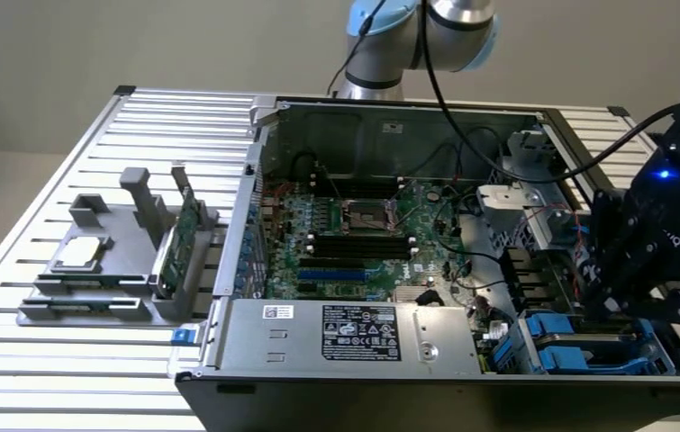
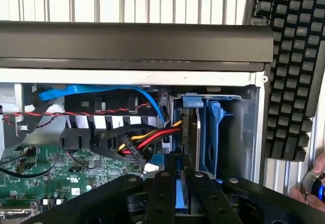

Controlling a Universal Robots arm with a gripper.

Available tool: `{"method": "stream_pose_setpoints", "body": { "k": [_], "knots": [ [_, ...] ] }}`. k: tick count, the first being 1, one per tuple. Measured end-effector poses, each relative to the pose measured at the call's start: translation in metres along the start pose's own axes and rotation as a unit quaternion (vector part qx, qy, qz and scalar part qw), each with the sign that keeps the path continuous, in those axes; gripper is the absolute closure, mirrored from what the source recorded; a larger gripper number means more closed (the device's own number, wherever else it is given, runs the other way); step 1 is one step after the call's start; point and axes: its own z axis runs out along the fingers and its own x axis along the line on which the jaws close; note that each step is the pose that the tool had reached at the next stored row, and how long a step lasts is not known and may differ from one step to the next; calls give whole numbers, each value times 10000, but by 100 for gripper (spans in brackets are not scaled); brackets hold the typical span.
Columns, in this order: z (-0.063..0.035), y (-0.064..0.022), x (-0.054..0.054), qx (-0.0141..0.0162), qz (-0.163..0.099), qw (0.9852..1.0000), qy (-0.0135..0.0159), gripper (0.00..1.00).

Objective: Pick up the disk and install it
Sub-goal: 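Insert the second disk wire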

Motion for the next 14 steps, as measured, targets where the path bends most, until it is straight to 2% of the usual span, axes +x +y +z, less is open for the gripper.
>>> {"method": "stream_pose_setpoints", "body": {
  "k": [2, 4, 5, 8, 10, 12, 14],
  "knots": [
    [2, 9, -35, 1, 0, 10000, 37, 84],
    [3, 11, -66, 2, 1, 10000, 87, 84],
    [5, 12, -73, 2, 1, 9999, 122, 84],
    [15, 13, -82, 1, -5, 9997, 262, 84],
    [21, 13, -101, 1, -8, 9995, 322, 84],
    [24, 14, -122, 1, -9, 9994, 345, 84],
    [23, 14, -133, 1, -9, 9994, 347, 84]
  ]
}}
